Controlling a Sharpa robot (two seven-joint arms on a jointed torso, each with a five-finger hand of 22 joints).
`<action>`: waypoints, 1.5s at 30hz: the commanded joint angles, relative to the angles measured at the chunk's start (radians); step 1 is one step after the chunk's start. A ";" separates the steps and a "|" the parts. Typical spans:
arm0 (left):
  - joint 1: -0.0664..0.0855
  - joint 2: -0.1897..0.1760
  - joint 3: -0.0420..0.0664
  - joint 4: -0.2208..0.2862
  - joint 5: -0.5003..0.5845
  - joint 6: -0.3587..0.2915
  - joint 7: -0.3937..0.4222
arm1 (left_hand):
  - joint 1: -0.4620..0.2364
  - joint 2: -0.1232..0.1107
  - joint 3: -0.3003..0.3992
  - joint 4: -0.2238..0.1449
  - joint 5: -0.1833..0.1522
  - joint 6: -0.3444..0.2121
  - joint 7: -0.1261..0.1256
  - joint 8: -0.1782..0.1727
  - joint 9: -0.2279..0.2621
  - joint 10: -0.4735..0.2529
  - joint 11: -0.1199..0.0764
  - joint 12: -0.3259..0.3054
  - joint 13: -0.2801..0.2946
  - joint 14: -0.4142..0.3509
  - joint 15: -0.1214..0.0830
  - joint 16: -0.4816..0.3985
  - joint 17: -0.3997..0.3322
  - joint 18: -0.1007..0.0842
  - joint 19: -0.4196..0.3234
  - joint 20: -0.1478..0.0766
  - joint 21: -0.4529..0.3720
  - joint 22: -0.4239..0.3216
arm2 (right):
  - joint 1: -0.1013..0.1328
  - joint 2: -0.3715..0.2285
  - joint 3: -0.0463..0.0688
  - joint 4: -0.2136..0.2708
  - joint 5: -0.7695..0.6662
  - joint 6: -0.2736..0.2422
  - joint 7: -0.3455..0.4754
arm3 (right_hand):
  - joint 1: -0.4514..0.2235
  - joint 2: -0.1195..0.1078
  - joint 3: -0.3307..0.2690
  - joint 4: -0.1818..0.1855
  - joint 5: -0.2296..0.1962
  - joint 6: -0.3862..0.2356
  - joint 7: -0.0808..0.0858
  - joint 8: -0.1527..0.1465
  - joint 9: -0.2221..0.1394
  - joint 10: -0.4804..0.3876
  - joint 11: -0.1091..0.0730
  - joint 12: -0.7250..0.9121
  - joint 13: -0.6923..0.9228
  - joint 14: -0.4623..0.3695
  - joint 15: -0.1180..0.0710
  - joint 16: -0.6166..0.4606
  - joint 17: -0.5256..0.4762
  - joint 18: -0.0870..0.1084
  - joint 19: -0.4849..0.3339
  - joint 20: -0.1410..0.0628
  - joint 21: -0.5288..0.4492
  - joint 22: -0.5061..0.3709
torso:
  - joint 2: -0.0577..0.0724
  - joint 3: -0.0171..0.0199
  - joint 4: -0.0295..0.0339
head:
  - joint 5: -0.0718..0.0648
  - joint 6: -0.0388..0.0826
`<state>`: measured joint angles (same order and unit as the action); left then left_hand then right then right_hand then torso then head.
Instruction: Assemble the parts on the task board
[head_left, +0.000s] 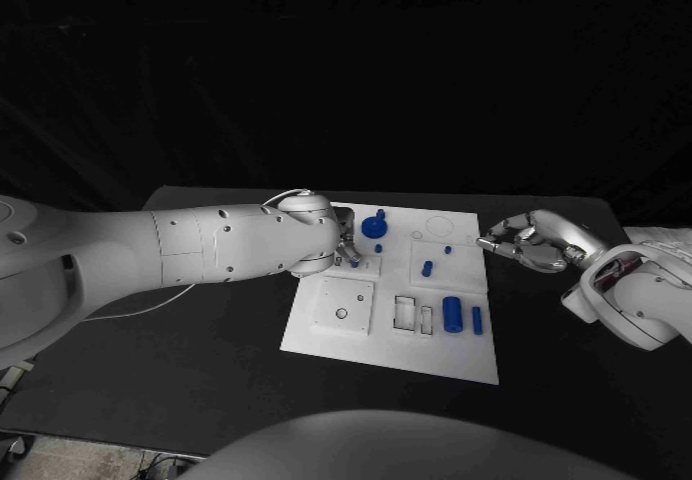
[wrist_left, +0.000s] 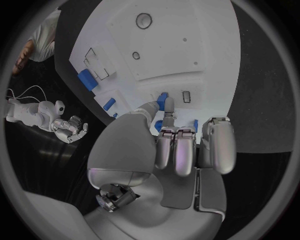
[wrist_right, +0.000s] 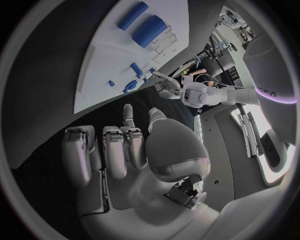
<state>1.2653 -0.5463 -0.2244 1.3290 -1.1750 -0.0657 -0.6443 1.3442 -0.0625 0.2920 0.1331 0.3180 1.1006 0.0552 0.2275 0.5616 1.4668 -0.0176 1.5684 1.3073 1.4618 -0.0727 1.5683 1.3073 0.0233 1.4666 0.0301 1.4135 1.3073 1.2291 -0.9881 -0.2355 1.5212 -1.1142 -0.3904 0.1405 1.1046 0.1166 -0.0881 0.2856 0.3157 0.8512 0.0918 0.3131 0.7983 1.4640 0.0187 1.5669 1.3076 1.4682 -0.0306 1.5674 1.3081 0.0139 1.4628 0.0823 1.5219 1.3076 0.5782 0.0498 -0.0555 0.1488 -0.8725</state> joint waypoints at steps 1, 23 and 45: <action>-0.002 0.003 0.000 0.000 0.004 0.015 0.012 | 0.011 0.002 0.109 -0.101 0.003 0.000 -0.003 0.007 0.002 0.104 -0.009 0.002 0.264 0.109 -0.005 0.003 0.263 0.008 0.055 0.002 -0.001 0.222 | -0.001 0.000 0.000 0.000 -0.003 -0.002 0.009 | 0.010 -0.001 -0.005 -0.002 0.005 -0.006 0.003 -0.005 0.002 0.107 0.005 0.004 0.263 0.103 0.005 0.003 0.263 0.003 0.057 0.006 -0.004 0.240 | 0.000 0.0000 -0.0003 | 0.001 0.000; -0.014 0.008 0.000 -0.011 -0.005 0.048 0.001 | 0.011 0.002 0.110 -0.101 0.002 -0.001 -0.003 0.007 0.002 0.104 -0.009 0.002 0.264 0.109 -0.005 0.003 0.263 0.008 0.055 0.002 -0.001 0.222 | -0.002 -0.002 0.000 -0.001 -0.002 -0.002 0.011 | 0.014 -0.001 -0.006 -0.002 0.006 -0.007 0.003 -0.006 0.001 0.107 0.005 0.004 0.263 0.103 0.005 0.003 0.263 0.004 0.057 0.006 -0.004 0.240 | 0.000 0.0000 0.0001 | -0.001 0.000; -0.018 0.004 0.000 -0.008 -0.010 0.040 0.011 | 0.012 -0.001 0.109 -0.100 -0.007 -0.004 -0.003 0.005 0.003 0.104 -0.009 0.002 0.264 0.109 -0.005 0.003 0.263 0.009 0.054 0.003 -0.003 0.221 | -0.004 0.003 0.000 -0.006 -0.001 -0.002 0.011 | 0.019 -0.001 -0.007 -0.002 0.006 -0.009 0.004 -0.008 0.001 0.107 0.005 0.004 0.263 0.103 0.005 0.003 0.263 0.004 0.057 0.005 -0.005 0.240 | 0.000 0.0002 -0.0003 | 0.000 0.000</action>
<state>1.2528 -0.5432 -0.2214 1.3202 -1.1828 -0.0527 -0.6346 1.3459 -0.0589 0.2948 0.1359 0.3134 1.0998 0.0585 0.2333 0.5644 1.4665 -0.0213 1.5684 1.3077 1.4618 -0.0727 1.5683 1.3078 0.0233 1.4666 0.0300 1.4135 1.3080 1.2264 -0.9860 -0.2356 1.5152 -1.1134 -0.3934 0.1429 1.1124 0.1167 -0.0895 0.2842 0.3157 0.8484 0.0947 0.3092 0.7983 1.4640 0.0187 1.5669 1.3074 1.4682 -0.0306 1.5673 1.3076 0.0139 1.4628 0.0824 1.5219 1.3073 0.5780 0.0498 -0.0553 0.1503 -0.8725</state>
